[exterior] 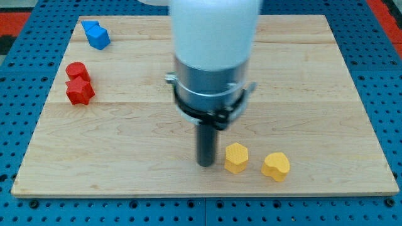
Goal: Move the blue cube parallel to red circle
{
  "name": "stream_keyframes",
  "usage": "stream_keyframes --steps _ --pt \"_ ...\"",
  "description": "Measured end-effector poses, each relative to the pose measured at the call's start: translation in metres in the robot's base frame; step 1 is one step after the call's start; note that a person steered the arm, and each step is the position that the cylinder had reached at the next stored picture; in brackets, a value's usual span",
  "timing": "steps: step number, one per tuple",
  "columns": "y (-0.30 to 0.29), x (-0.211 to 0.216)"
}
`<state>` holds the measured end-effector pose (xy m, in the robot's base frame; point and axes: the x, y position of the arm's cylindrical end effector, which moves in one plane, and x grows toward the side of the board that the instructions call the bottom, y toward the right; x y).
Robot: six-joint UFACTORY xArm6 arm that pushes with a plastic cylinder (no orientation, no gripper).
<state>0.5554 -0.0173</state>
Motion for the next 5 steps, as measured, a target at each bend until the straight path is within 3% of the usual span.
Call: stream_keyframes --steps 1,4,5 --pt "-0.072 -0.034" --pt "-0.145 -0.198" --pt "-0.173 -0.224"
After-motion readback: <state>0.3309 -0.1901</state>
